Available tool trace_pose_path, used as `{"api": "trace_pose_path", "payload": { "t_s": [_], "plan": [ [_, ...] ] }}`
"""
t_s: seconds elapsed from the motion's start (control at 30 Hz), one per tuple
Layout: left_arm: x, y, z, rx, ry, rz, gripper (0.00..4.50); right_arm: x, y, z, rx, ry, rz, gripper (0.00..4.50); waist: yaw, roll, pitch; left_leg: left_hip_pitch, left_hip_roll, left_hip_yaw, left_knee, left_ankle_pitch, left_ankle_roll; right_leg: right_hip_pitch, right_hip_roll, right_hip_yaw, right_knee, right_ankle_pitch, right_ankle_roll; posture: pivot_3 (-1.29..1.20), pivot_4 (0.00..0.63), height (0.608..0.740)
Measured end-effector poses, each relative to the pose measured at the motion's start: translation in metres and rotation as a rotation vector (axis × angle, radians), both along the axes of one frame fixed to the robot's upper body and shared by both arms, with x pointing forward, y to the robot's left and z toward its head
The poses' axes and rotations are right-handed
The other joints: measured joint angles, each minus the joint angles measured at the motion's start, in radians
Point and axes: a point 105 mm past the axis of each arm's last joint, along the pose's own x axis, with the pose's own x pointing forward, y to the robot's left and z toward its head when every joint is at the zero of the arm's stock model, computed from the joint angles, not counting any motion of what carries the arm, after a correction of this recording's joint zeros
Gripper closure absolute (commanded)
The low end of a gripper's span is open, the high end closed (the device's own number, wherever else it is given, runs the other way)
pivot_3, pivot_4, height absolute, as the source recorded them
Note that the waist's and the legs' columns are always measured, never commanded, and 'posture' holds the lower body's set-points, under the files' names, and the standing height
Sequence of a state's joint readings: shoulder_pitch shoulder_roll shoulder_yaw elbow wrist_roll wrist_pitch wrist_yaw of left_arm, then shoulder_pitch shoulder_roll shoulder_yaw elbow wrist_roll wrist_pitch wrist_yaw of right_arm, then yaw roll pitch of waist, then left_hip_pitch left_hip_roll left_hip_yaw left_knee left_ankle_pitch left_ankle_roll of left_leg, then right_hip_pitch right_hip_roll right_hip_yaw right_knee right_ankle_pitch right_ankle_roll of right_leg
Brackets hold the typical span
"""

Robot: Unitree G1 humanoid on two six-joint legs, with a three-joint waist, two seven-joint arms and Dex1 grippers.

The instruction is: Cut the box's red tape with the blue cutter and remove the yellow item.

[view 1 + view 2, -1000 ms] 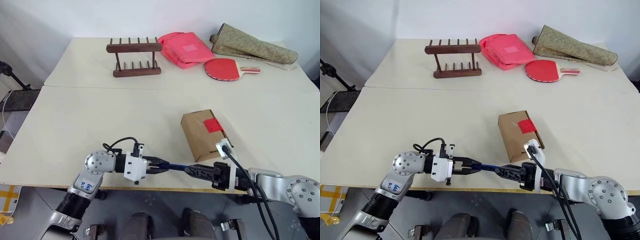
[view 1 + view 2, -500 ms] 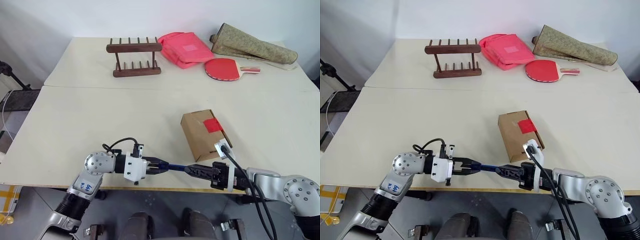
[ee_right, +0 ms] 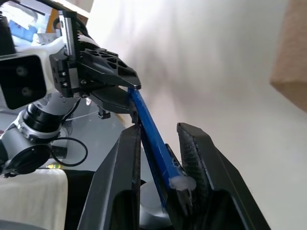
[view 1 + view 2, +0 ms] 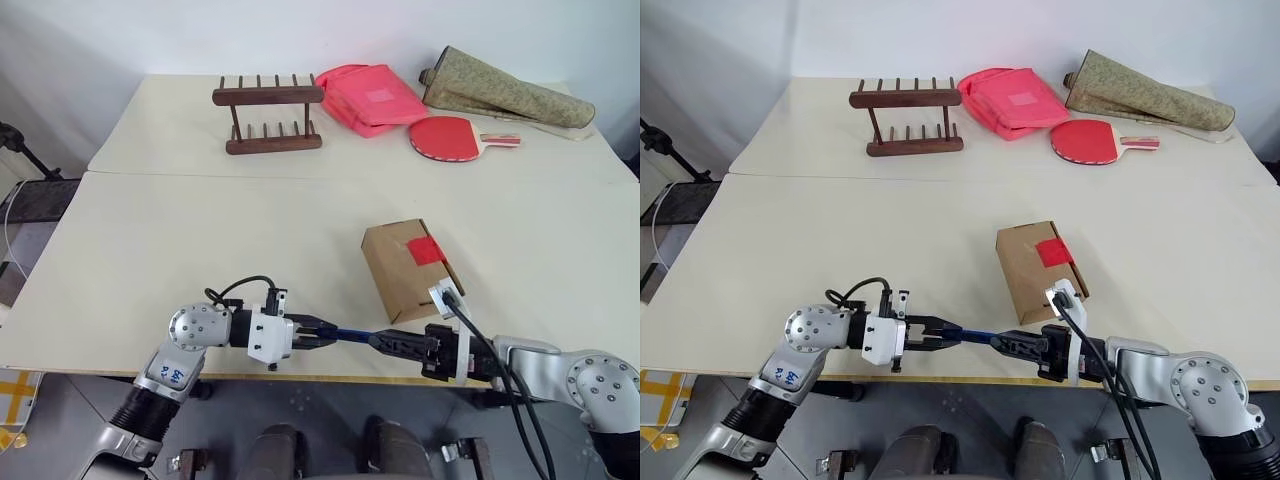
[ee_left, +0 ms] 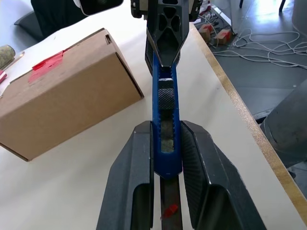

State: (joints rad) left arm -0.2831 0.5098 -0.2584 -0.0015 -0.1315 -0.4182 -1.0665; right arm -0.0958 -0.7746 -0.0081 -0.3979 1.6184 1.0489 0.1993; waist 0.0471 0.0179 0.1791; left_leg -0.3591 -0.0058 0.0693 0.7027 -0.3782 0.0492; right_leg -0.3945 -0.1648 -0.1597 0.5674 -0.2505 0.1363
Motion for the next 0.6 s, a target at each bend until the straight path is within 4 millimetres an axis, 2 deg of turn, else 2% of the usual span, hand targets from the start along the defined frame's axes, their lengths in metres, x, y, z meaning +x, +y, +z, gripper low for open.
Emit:
{"api": "trace_pose_path", "payload": {
  "t_s": [0.23, 0.47, 0.5, 0.6],
  "plan": [
    [0.0, 0.0, 0.001, -0.004, -0.003, 0.002, 4.04, 0.001, -0.001, 0.003, 0.017, -0.009, -0.009, 3.38, 0.0, 0.0, 0.0, 0.0, 0.0, 0.0, 0.0, 0.0, 0.0, 0.0, 0.0, 0.0, 0.0, 0.0, 0.0, 0.0, 0.15, 0.74],
    [-0.002, -0.002, 0.003, -0.007, -0.009, -0.003, 4.04, 0.003, -0.001, 0.019, 0.113, 0.005, -0.029, 3.38, 0.0, 0.0, 0.0, 0.0, 0.0, 0.0, 0.0, 0.0, 0.0, 0.0, 0.0, 0.0, 0.0, 0.0, 0.0, 0.0, 0.15, 0.74],
    [-0.002, -0.002, 0.002, -0.007, -0.008, -0.002, 4.04, 0.003, -0.001, 0.019, 0.118, 0.018, -0.039, 3.09, 0.0, 0.0, 0.0, 0.0, 0.0, 0.0, 0.0, 0.0, 0.0, 0.0, 0.0, 0.0, 0.0, 0.0, 0.0, 0.0, 0.15, 0.74],
    [-0.001, -0.001, 0.002, -0.006, -0.002, 0.002, 4.04, 0.004, -0.004, 0.016, 0.096, 0.037, -0.056, 2.89, 0.0, 0.0, 0.0, 0.0, 0.0, 0.0, 0.0, 0.0, 0.0, 0.0, 0.0, 0.0, 0.0, 0.0, 0.0, 0.0, 0.15, 0.74]
  ]
}}
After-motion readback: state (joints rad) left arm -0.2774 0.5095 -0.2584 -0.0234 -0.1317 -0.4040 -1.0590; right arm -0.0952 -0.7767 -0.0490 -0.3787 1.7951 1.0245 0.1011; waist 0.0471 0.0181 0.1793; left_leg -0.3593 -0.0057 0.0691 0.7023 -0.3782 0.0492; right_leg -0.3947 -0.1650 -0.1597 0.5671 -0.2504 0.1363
